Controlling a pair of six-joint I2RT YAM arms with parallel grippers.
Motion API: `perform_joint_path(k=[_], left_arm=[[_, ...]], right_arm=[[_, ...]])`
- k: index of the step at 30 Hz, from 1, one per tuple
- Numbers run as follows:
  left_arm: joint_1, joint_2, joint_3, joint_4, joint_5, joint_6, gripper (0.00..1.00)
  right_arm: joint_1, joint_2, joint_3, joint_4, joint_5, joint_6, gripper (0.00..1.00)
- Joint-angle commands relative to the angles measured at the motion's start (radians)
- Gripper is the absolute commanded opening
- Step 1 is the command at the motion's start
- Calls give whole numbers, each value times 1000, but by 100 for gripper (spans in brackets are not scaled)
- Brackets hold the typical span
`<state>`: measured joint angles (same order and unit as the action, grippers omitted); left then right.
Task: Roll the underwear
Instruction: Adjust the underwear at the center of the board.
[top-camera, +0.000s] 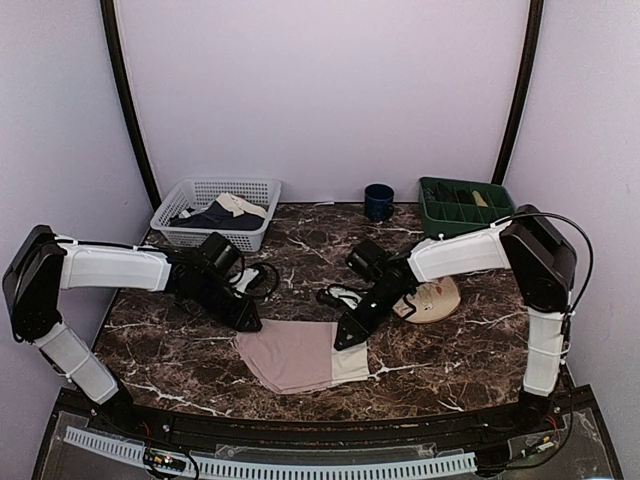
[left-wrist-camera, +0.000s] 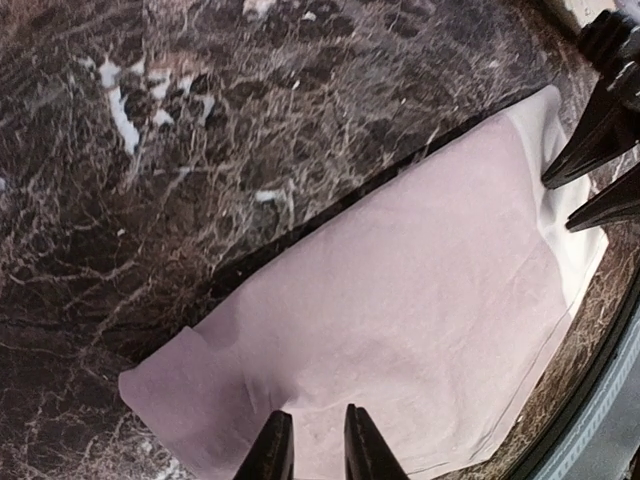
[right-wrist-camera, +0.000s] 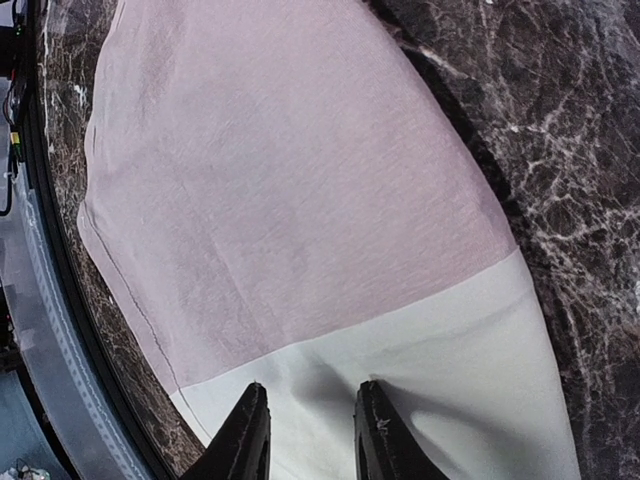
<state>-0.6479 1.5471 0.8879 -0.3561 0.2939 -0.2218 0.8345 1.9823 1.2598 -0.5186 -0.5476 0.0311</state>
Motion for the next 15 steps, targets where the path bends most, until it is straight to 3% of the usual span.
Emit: perform_joint_path(k=[1,8,11,15], left_arm=[[5,40,-34,-81,-25,-9,20],[79,136,-2,-142,-98,22,14],[88,151,24,-178,-157,64,13],[90,95,50,-215,-181,115,20]], right_arm=[[-21,-30,-11,11,-19,9,30],[-34,-2,15,6,-22,12,31],[-38,-36,45,-12,17,15,36],[-56,-120,76,-52,90,3,43]])
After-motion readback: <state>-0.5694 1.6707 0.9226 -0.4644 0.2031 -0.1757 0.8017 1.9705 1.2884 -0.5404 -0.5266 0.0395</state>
